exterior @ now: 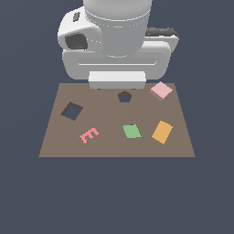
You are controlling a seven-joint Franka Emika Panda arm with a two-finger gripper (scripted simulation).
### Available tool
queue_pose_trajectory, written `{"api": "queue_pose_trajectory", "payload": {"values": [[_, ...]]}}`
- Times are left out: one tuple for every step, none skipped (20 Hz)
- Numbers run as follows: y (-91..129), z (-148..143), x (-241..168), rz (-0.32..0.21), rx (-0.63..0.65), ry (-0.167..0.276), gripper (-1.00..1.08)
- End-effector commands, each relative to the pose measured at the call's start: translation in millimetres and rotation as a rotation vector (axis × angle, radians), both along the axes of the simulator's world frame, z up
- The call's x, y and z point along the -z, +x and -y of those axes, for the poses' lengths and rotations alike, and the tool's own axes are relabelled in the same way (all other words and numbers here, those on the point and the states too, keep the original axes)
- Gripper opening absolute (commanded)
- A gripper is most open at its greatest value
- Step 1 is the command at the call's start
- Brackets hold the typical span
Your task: Insert a designated object into the corresponding slot on a board.
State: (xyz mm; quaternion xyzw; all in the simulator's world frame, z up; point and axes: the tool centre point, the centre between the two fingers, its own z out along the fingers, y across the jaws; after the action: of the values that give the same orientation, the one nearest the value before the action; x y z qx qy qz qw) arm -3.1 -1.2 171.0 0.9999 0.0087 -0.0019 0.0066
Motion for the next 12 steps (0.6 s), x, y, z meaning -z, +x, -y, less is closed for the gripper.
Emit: {"api": "queue_pose_trajectory", "payload": {"values": [[0,0,0,0.0,0.0,0.0,1.0],[0,0,0,0.0,-0.002,0.0,1.0],[0,-2,1,0.0,-0.006,0.0,1.0],[-1,-4,2,0.0,-0.013,0.0,1.0],[-1,-7,4,0.0,-0.023,0.001,1.0],[-2,-10,6,0.0,-0.037,0.001,1.0],[-2,-15,9,0.0,-0.053,0.001,1.0],[-3,-20,12,0.0,-0.072,0.002,1.0],[-5,-27,16,0.0,-0.094,0.003,1.0],[-7,-34,20,0.0,-0.12,0.003,1.0],[-9,-42,25,0.0,-0.147,0.004,1.0],[-11,-50,30,0.0,-0.178,0.005,1.0]]}}
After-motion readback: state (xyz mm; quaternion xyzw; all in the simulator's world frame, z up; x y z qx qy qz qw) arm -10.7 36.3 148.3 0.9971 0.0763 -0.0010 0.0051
